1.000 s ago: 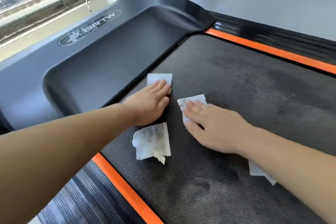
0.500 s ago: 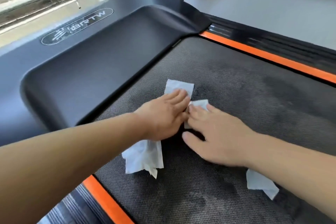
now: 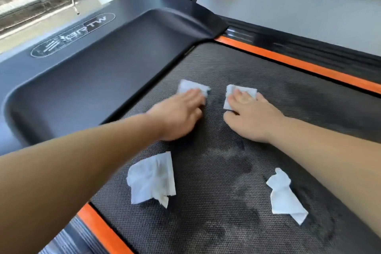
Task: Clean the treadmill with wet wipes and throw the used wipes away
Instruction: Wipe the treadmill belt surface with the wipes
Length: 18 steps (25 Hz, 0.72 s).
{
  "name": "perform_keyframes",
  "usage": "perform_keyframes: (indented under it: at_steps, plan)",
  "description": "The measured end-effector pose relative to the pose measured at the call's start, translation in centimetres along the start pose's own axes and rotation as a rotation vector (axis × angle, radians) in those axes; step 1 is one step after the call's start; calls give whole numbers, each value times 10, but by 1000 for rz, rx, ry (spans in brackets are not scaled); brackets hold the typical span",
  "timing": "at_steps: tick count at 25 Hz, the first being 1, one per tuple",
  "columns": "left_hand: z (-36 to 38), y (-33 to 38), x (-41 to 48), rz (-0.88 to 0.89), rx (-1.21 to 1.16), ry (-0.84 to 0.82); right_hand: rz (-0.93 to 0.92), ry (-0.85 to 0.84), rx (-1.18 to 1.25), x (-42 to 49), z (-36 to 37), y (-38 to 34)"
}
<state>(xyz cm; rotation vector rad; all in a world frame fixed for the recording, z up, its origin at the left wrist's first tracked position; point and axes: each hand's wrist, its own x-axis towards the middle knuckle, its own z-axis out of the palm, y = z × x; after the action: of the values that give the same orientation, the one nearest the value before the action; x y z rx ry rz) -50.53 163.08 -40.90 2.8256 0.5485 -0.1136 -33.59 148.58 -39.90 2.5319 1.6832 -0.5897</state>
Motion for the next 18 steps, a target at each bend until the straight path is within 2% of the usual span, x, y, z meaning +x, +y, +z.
perform_keyframes:
  at_steps: [1, 2, 5, 6, 7, 10, 12, 13, 15, 18]
  plan:
    - [-6, -3, 6, -125, -4, 28, -62, 30, -7, -12, 1, -3]
    - [-7, -2, 10, -171, -2, 33, -136, 53, -29, -25, 5, -5]
    - [1, 27, 3, 84, -38, -14, -243, 15, -42, -50, 9, -3]
    - [4, 33, 0, 161, -29, -18, -227, -2, -26, -49, 4, 2]
    - [6, 30, 0, 161, -12, -18, -188, -4, -12, -44, 1, 8]
    - [10, 19, 13, -19, 43, 1, -13, 82, -44, -21, -1, 21]
    - [11, 21, 15, -48, 58, -4, 24, 94, -43, -14, 6, 18]
    - [11, 23, 15, -35, 75, 22, -7, 104, -7, -16, 9, 16]
    - [4, 29, 11, -35, 153, 109, -45, 189, 211, -25, 6, 13]
    - [-5, 35, 13, -99, 243, 252, 4, 366, 369, -34, -4, 24]
